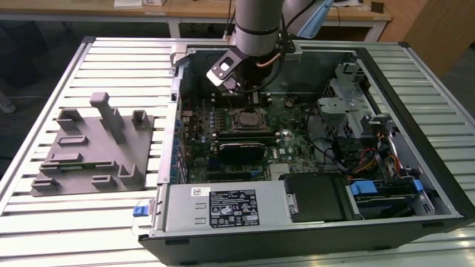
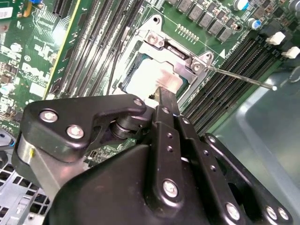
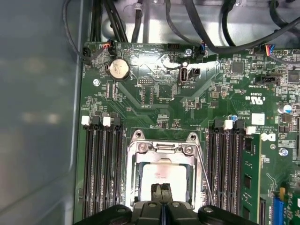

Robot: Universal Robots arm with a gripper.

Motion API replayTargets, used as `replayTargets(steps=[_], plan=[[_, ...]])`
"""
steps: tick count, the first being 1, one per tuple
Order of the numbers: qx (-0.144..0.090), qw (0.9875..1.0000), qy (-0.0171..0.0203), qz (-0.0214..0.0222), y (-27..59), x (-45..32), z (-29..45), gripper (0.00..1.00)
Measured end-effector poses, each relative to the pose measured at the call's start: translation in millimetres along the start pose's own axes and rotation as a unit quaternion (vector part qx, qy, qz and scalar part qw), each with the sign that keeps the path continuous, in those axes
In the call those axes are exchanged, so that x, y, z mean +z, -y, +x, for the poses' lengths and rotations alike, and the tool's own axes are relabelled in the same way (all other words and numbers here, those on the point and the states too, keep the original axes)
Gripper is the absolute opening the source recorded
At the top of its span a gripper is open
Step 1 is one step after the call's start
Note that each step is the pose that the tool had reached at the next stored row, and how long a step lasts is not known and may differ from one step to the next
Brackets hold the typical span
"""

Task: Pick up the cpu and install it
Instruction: 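Install the first cpu locking lever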

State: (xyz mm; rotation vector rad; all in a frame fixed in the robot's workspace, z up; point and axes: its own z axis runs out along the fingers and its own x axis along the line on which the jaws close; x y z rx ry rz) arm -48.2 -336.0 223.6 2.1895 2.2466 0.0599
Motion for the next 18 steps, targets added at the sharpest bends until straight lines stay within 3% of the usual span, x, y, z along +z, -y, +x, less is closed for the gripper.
replayTargets(steps=[18], plan=[[0.000, 1.0000, 0.0000, 0.0000, -0.3, -8.6, 0.2, 0.11]])
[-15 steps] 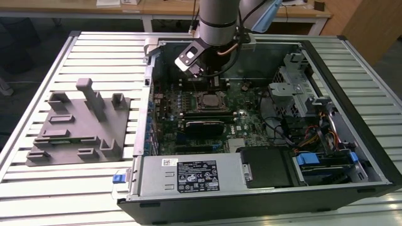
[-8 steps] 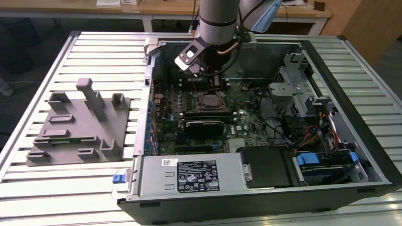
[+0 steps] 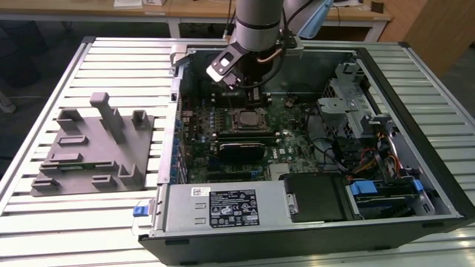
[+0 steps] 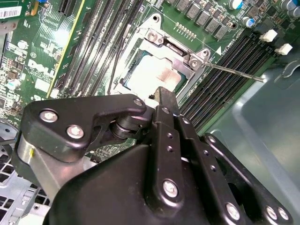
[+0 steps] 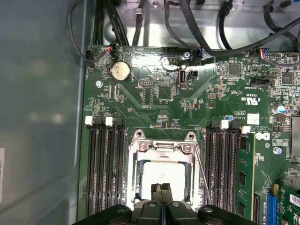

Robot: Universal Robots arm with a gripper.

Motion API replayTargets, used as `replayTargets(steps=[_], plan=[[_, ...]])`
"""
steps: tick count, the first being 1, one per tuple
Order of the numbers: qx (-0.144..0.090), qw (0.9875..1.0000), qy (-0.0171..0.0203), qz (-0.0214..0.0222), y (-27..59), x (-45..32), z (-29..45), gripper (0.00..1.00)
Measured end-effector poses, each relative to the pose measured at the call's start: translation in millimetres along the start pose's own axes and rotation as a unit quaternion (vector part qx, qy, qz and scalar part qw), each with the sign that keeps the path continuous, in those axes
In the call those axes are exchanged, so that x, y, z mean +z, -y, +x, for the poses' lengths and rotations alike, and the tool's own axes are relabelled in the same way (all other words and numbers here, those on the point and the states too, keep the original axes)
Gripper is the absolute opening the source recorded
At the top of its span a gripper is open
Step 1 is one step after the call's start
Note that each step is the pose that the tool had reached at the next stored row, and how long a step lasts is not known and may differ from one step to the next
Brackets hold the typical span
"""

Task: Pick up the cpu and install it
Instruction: 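Install the first cpu locking lever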

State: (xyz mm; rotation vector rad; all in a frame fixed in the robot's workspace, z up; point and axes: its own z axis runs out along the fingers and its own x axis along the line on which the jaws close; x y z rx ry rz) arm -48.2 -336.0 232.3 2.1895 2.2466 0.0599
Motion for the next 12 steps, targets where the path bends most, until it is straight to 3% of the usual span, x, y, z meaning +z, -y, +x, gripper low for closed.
replayTargets(steps=[12], plan=[[0.000, 1.0000, -0.0001, 0.0000, -0.2, -5.0, 0.2, 0.11]])
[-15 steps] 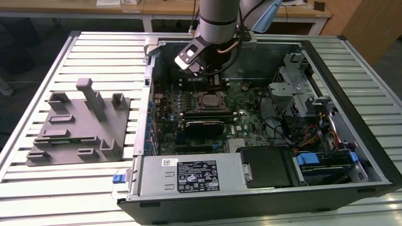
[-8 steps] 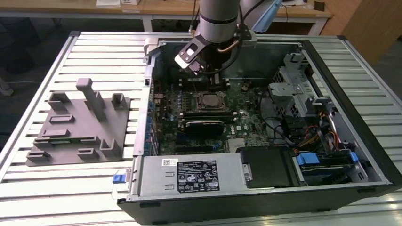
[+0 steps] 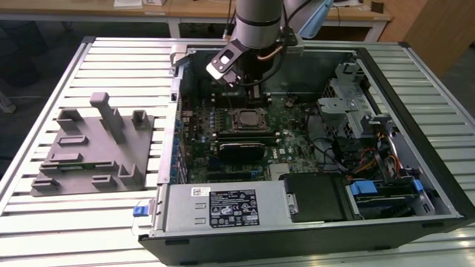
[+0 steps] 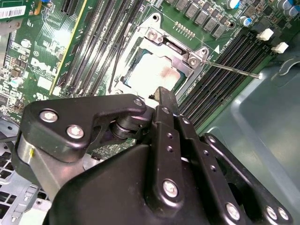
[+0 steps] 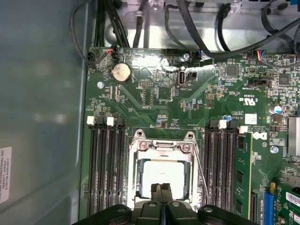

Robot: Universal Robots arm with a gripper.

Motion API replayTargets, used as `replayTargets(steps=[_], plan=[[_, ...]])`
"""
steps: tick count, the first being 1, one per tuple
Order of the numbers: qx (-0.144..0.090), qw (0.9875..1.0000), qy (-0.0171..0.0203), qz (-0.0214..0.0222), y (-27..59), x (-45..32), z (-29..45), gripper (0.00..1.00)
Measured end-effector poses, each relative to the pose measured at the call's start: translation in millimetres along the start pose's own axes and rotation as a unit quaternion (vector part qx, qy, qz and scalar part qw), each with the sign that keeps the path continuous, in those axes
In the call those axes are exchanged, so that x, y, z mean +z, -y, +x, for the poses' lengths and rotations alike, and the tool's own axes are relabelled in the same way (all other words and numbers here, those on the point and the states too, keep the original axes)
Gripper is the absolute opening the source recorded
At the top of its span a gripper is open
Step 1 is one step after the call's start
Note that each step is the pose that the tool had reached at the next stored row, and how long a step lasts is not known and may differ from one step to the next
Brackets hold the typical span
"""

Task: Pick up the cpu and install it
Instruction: 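Install the first cpu locking lever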

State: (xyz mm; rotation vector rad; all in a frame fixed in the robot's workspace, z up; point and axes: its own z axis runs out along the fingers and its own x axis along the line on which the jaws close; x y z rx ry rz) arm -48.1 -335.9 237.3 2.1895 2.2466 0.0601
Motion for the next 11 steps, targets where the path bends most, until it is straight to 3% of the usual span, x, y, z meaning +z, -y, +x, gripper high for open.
replayTargets(steps=[11], plan=[[0.000, 1.0000, 0.0001, 0.0000, -0.1, -5.1, 0.1, 0.11]])
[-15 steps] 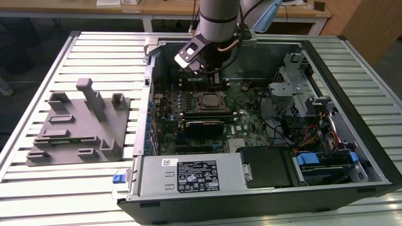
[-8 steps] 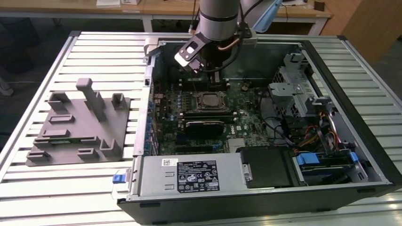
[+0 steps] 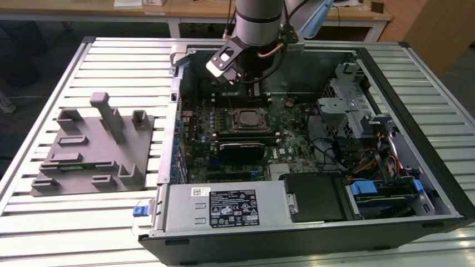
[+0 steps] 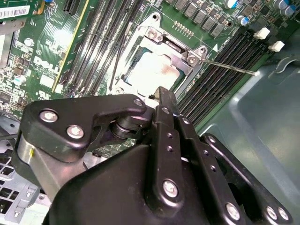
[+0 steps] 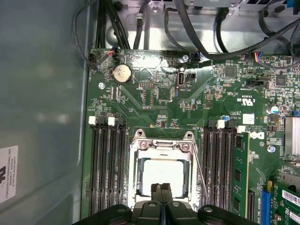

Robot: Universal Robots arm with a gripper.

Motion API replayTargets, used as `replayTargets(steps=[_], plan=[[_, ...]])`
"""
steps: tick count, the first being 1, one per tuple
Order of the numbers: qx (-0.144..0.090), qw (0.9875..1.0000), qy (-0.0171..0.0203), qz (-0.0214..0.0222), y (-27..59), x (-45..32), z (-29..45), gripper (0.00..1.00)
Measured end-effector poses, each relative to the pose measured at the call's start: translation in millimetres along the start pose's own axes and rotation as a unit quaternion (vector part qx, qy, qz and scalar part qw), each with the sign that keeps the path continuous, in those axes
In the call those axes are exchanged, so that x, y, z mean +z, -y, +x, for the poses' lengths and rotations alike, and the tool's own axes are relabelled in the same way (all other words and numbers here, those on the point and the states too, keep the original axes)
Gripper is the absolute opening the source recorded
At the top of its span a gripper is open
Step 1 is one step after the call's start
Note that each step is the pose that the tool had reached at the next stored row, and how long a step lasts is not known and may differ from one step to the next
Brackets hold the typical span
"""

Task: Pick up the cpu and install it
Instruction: 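Install the first cpu locking lever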

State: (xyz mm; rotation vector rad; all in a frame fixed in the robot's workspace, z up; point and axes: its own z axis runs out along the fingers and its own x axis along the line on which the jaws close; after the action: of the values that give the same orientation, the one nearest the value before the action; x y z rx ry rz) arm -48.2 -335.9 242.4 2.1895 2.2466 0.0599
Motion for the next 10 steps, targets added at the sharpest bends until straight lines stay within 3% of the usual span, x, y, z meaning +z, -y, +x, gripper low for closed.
replayTargets(steps=[10], plan=[[0.000, 1.0000, -0.0002, 0.0000, -0.1, -3.9, 0.1, 0.11]])
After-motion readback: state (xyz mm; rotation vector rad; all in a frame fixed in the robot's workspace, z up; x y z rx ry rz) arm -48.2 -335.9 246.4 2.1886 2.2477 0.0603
